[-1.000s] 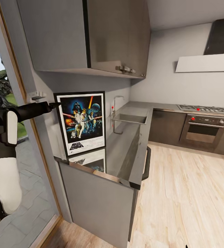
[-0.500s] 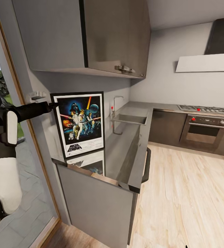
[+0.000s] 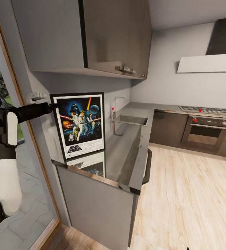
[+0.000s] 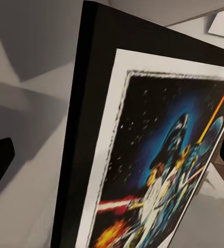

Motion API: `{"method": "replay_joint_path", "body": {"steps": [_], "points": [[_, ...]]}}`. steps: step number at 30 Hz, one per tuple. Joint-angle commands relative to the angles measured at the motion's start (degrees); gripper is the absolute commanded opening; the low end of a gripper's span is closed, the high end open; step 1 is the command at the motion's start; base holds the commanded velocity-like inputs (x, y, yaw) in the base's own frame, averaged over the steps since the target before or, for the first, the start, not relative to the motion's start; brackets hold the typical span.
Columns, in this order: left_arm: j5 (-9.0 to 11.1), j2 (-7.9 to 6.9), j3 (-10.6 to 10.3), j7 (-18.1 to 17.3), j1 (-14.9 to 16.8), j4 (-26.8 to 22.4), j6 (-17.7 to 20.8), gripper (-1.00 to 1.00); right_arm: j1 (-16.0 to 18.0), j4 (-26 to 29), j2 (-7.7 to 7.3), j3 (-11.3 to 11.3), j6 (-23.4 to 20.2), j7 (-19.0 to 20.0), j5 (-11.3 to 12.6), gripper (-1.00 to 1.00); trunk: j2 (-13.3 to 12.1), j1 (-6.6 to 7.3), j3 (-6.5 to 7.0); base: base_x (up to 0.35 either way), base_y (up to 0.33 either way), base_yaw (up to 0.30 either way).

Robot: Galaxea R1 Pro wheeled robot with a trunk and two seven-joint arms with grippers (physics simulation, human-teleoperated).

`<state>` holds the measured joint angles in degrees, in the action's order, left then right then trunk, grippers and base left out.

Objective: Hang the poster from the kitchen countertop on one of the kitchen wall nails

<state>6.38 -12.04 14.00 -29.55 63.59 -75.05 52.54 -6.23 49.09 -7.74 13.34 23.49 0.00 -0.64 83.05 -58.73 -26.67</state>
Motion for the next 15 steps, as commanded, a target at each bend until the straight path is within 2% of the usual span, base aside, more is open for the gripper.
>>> {"method": "replay_joint_path", "body": {"steps": [1,15], "points": [[0.6,0.00,0.1,0.2,0.0,0.0,0.5,1.00,0.0,0.0,0.00,0.0,0.1,0.0,-0.1,1.00,0.0,0.00,-0.05,0.000,-0.011,0.000],[0.6,0.00,0.1,0.1,0.0,0.0,0.5,1.00,0.0,-0.1,0.00,-0.1,0.1,0.0,-0.1,1.00,0.0,0.00,-0.05,0.015,-0.002,0.000]]}}
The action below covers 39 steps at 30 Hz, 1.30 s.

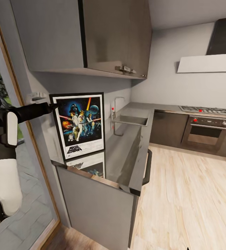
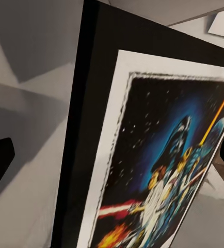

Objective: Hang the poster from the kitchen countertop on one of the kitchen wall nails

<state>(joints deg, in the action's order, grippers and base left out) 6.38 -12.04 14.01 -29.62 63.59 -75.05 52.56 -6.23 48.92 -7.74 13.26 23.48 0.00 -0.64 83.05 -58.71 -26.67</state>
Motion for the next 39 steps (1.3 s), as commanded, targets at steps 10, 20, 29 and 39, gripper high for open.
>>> {"method": "replay_joint_path", "body": {"steps": [10,20,29,39], "points": [[0.6,-0.02,0.1,0.2,0.0,-0.2,0.5,1.00,0.0,0.0,0.00,0.0,0.1,0.0,-0.1,1.00,0.0,-0.02,-0.05,0.104,0.000,0.000],[0.6,-0.03,0.1,0.2,0.0,-0.4,0.5,1.00,0.0,0.0,0.00,0.0,0.1,0.0,-0.1,1.00,0.0,-0.02,-0.05,0.004,0.000,0.000],[0.6,-0.06,0.1,0.2,0.0,-0.4,0.5,1.00,0.0,0.0,0.00,0.0,0.1,0.0,-0.1,1.00,0.0,-0.02,-0.05,0.000,-0.045,0.000],[0.6,0.00,0.0,0.0,0.0,-0.5,0.5,1.00,0.0,0.0,0.00,-0.1,0.1,0.0,-0.1,1.00,0.0,-0.02,-0.05,0.000,-0.017,0.000]]}}
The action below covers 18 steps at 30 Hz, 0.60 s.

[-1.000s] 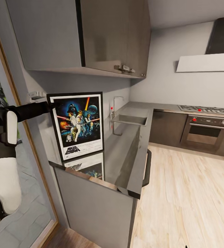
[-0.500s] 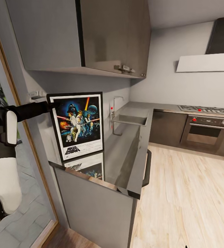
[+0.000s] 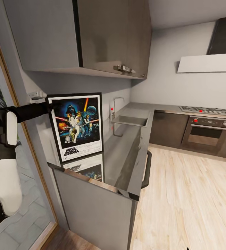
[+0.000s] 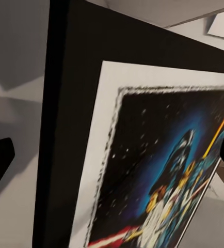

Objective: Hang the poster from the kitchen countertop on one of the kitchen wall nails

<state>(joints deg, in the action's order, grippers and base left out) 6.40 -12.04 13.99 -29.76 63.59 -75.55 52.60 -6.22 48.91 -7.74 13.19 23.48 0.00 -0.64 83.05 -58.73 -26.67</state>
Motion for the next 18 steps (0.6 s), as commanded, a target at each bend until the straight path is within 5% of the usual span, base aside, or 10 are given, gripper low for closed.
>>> {"method": "replay_joint_path", "body": {"steps": [1,15,16,18], "points": [[0.6,0.00,0.1,0.2,0.0,0.0,0.5,1.00,0.0,0.0,0.00,0.0,0.1,0.0,-0.1,1.00,0.0,0.00,-0.05,0.000,-0.002,0.000],[0.8,0.00,-0.2,-0.2,0.0,0.3,0.6,1.00,0.0,0.0,0.00,0.0,0.1,0.0,-0.1,1.00,0.0,0.00,-0.05,0.000,0.000,0.000],[0.8,0.00,-0.3,-0.2,0.0,0.3,0.6,-1.00,0.0,0.0,0.00,0.0,0.1,0.0,-0.1,1.00,0.0,0.00,-0.05,0.000,0.000,0.000],[0.8,0.00,-0.3,-0.3,0.0,0.4,0.7,-1.00,0.0,0.0,0.00,0.0,0.1,0.0,-0.1,1.00,0.0,0.00,-0.05,0.000,0.000,0.000]]}}
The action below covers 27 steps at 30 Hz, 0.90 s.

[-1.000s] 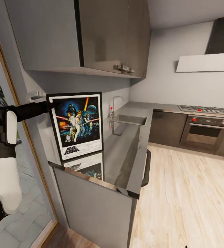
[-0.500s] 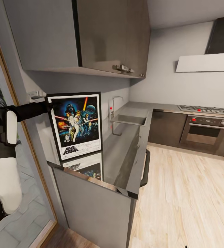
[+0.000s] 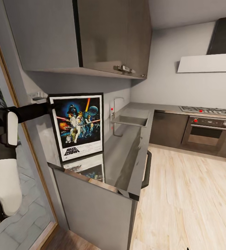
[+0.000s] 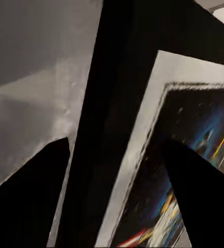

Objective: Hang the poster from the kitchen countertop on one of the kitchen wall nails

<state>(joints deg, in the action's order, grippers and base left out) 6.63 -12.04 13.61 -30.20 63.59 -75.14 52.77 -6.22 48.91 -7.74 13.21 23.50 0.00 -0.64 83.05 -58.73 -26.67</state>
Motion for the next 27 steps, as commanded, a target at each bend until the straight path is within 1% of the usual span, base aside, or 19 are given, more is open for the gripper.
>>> {"method": "replay_joint_path", "body": {"steps": [1,10,23,24,27], "points": [[0.6,0.00,0.0,0.2,0.0,0.0,0.5,-1.00,0.0,0.0,0.00,0.0,0.1,0.0,-0.1,1.00,0.0,0.00,-0.05,0.000,0.000,0.000],[0.6,0.00,-0.1,0.1,0.0,-0.2,0.6,-1.00,0.0,0.0,0.00,0.0,0.1,0.0,-0.1,1.00,0.0,0.00,-0.05,0.000,0.000,0.000],[0.8,0.10,-2.8,0.0,0.0,-0.7,0.7,-1.00,0.0,0.0,0.00,0.0,0.1,0.0,-0.1,1.00,0.0,0.00,-0.05,0.000,0.000,0.000],[0.9,0.25,-3.7,-0.1,0.0,-3.1,0.7,-1.00,0.0,0.0,0.00,0.0,0.1,0.0,-0.1,1.00,0.0,0.00,-0.05,0.000,0.000,0.000],[0.9,0.26,-3.8,-0.1,0.0,-3.6,0.7,-1.00,0.0,0.0,0.00,0.0,0.1,0.0,-0.1,1.00,0.0,0.00,-0.05,0.000,0.000,0.000]]}}
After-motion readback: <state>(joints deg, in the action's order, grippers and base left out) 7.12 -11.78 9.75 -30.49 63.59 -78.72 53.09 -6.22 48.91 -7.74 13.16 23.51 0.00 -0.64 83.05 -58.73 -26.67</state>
